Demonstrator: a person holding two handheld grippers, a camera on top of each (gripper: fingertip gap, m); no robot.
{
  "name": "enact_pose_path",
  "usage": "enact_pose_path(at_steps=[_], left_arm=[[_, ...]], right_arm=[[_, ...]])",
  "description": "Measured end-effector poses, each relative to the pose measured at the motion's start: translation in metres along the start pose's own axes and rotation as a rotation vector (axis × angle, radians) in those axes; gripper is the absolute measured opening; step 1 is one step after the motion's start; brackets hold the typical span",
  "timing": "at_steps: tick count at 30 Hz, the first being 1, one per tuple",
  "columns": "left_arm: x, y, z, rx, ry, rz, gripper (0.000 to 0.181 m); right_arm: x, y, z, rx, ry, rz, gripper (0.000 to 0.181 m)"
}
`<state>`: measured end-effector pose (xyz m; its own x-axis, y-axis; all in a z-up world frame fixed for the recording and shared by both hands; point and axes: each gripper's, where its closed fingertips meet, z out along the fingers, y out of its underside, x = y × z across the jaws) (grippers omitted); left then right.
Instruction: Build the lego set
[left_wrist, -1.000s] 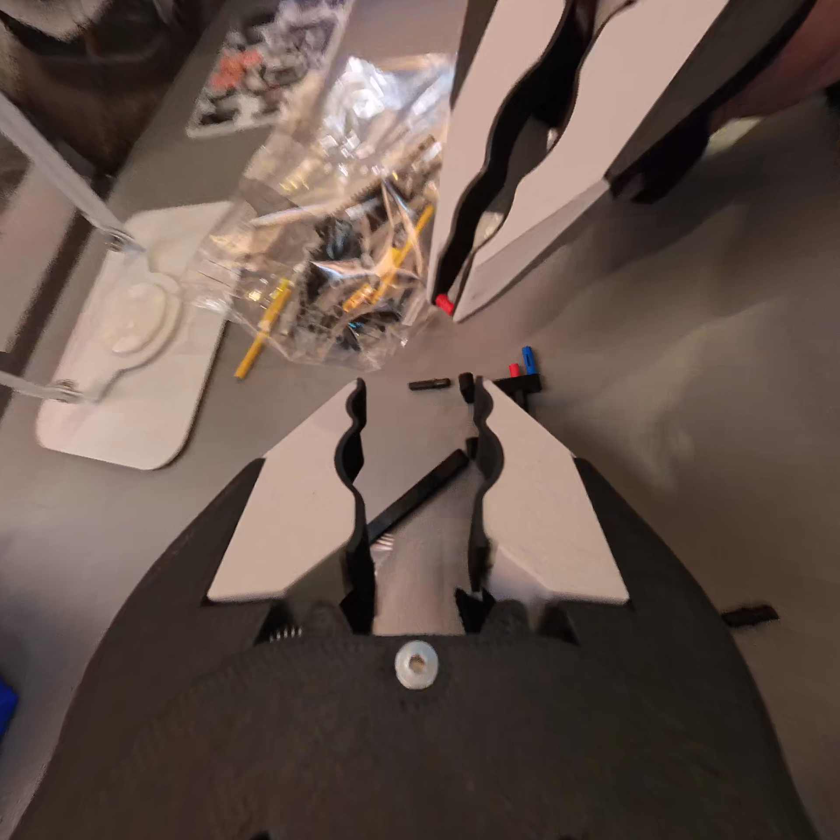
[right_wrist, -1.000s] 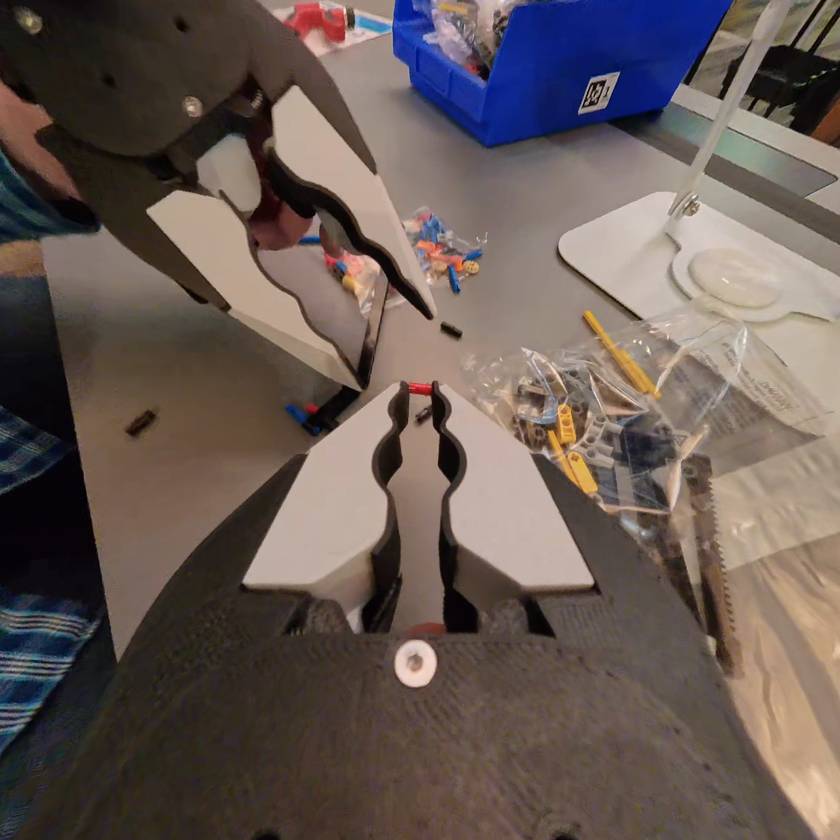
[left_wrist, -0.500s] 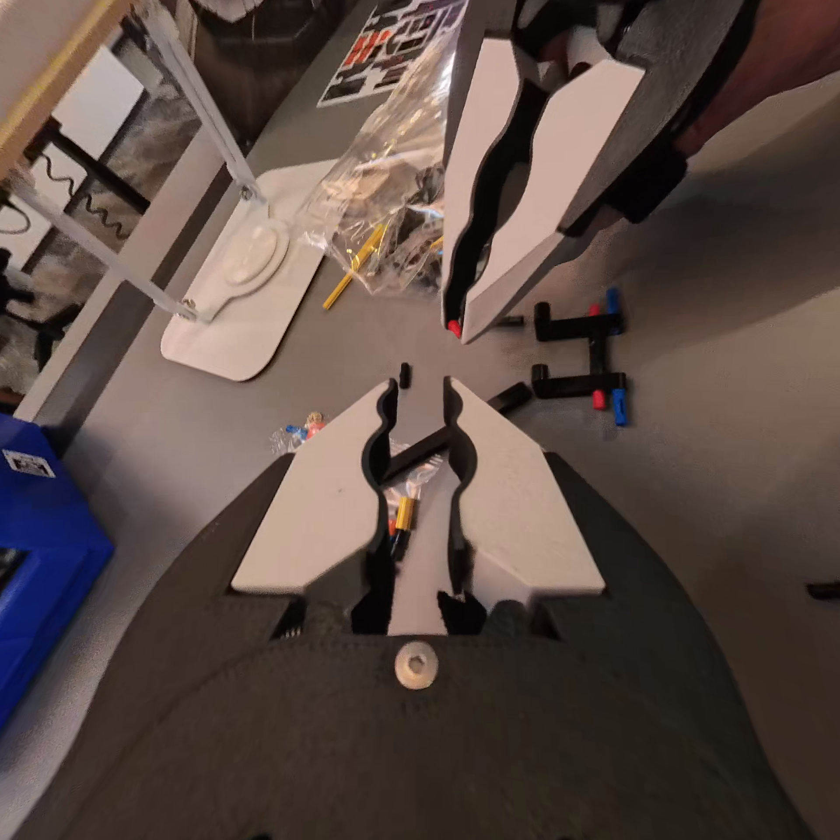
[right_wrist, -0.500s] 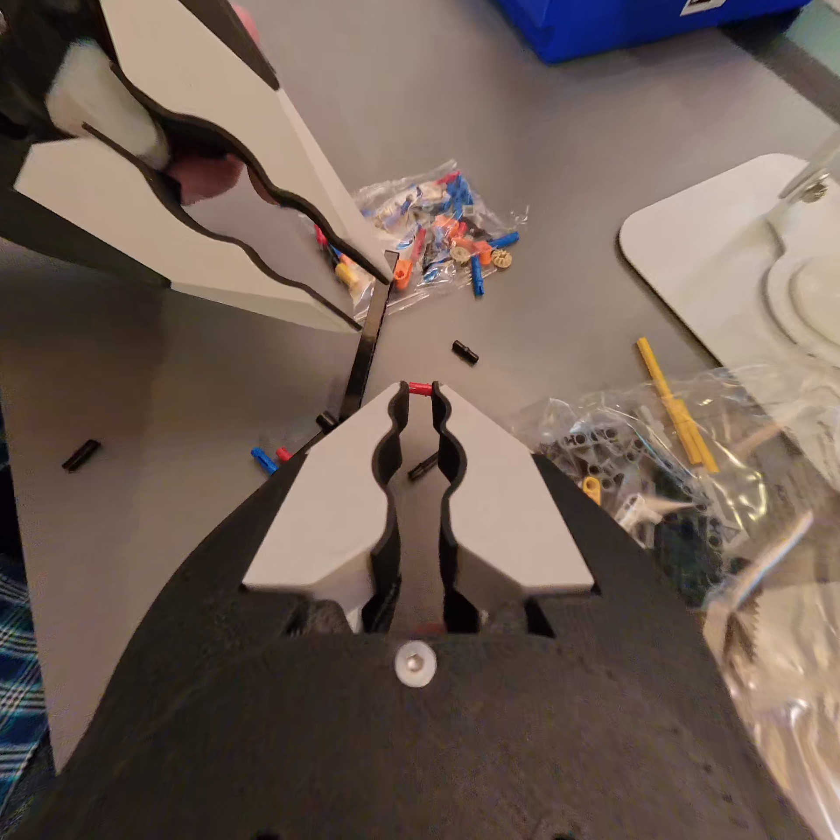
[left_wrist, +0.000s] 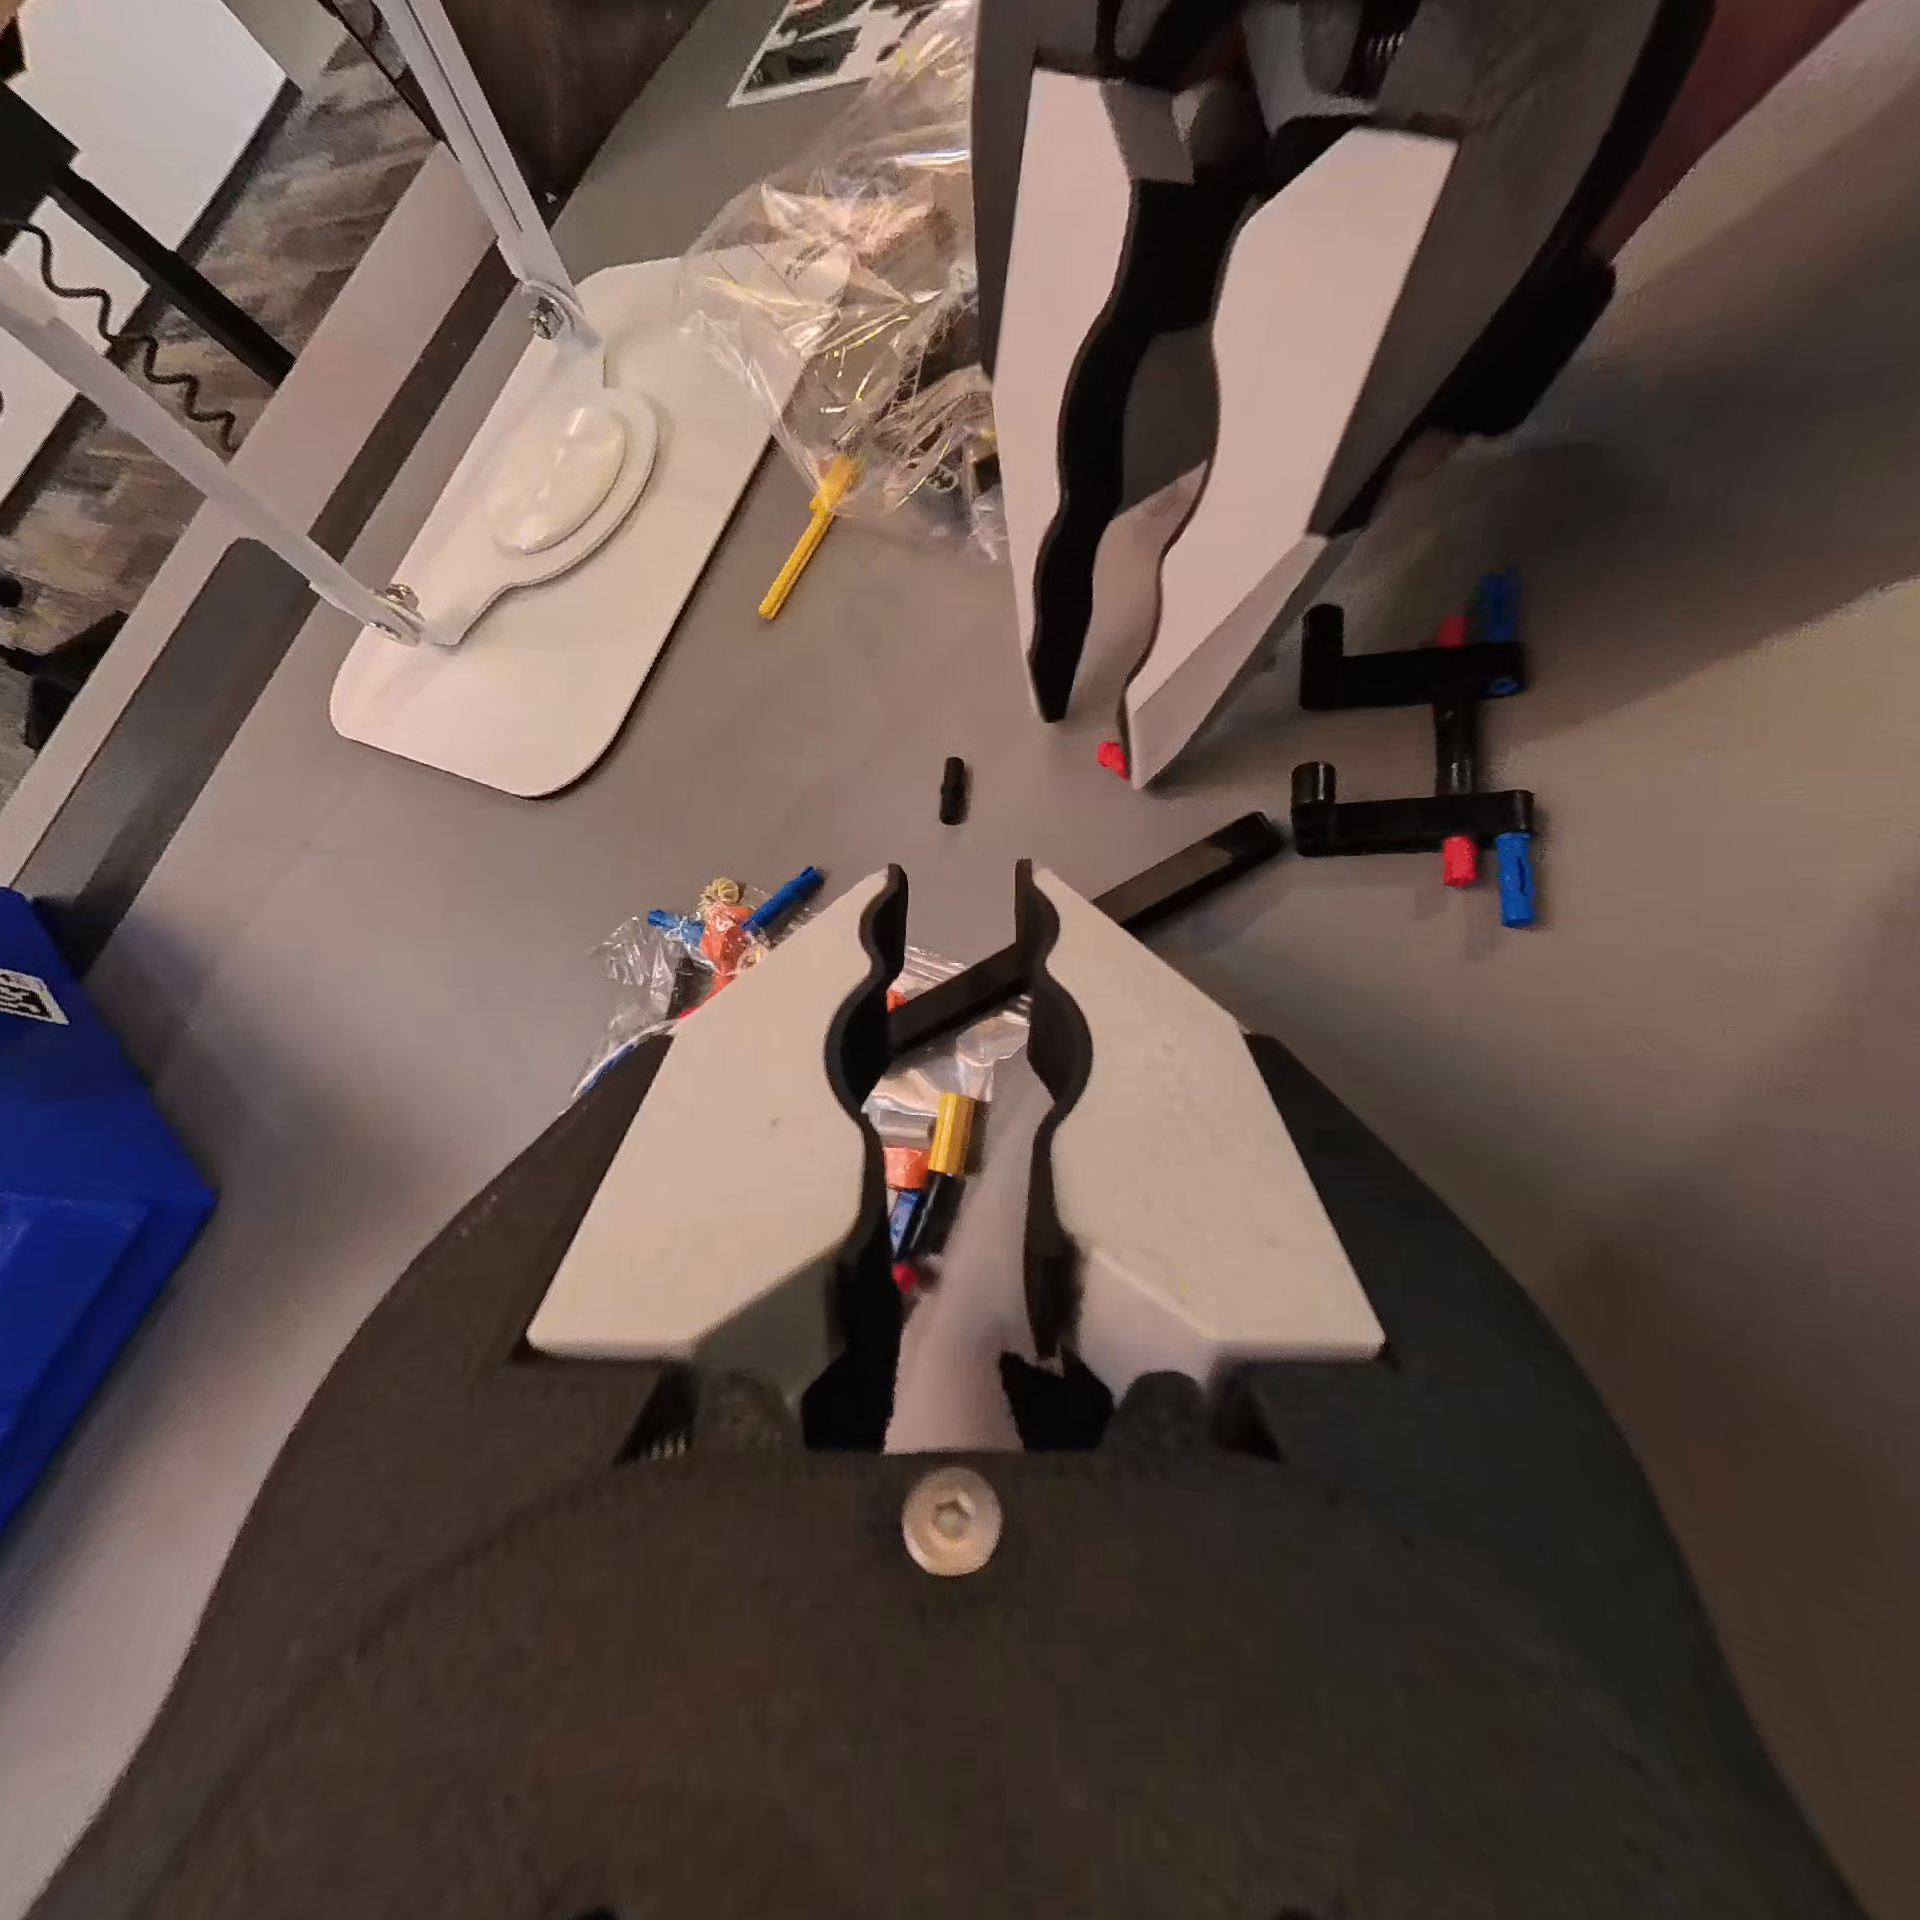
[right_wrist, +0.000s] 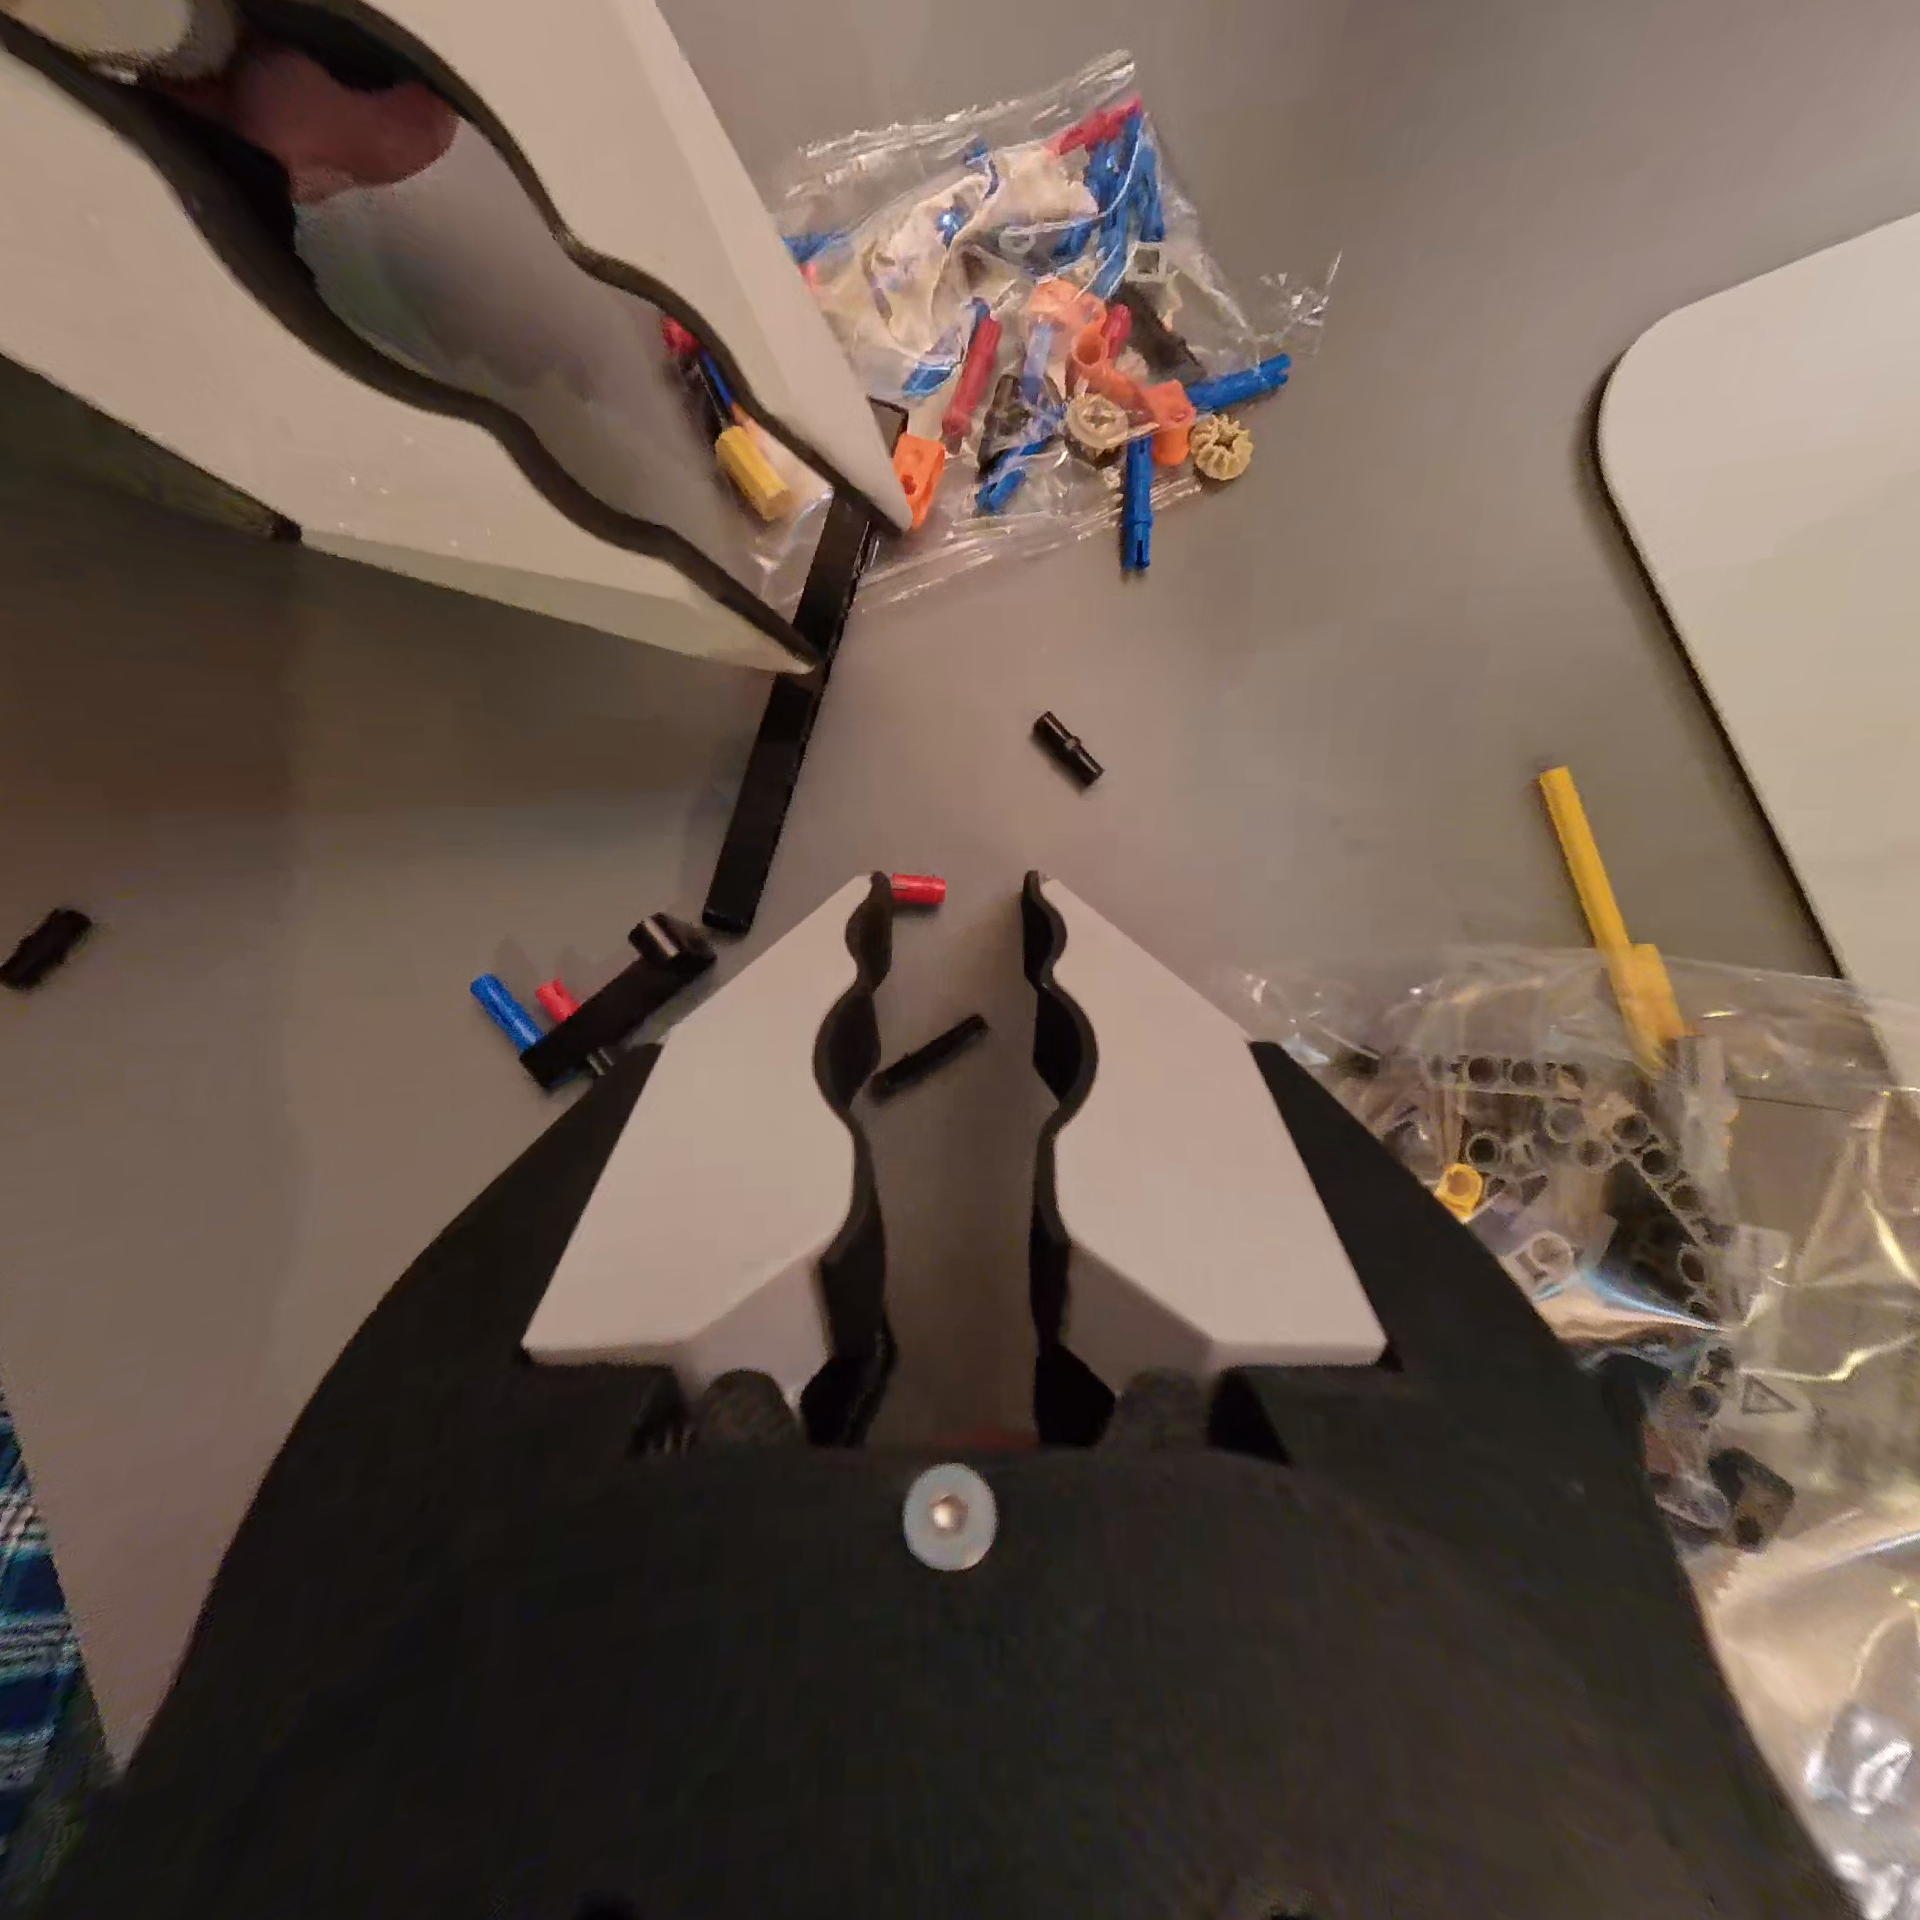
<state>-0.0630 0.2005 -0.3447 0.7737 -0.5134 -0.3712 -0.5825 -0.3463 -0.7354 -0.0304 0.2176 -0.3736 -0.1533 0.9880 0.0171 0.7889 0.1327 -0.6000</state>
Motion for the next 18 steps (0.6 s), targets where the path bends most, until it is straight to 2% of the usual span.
enact_pose_path(at_steps=[1, 5, 8, 13, 18], left_arm=[[-0.001, 0.0, 0.0, 0.006, -0.004, -0.003, 0.018], [-0.005, 0.001, -0.002, 0.018, -0.015, -0.02, 0.018], [-0.009, 0.002, -0.006, 0.025, -0.032, -0.026, 0.018], [-0.014, 0.004, -0.012, 0.033, -0.055, -0.027, 0.018], [-0.014, 0.005, -0.016, 0.034, -0.063, -0.018, 0.018]], right_arm=[[0.0, -0.001, -0.003, -0.003, -0.013, -0.028, 0.023], [-0.004, -0.006, -0.019, -0.019, -0.133, -0.216, 0.014], [0.002, -0.012, -0.028, -0.03, -0.199, -0.43, 0.006], [0.003, -0.008, -0.017, -0.08, -0.345, -0.757, 0.007], [-0.007, 0.001, -0.008, -0.12, -0.475, -0.896, 0.01]])
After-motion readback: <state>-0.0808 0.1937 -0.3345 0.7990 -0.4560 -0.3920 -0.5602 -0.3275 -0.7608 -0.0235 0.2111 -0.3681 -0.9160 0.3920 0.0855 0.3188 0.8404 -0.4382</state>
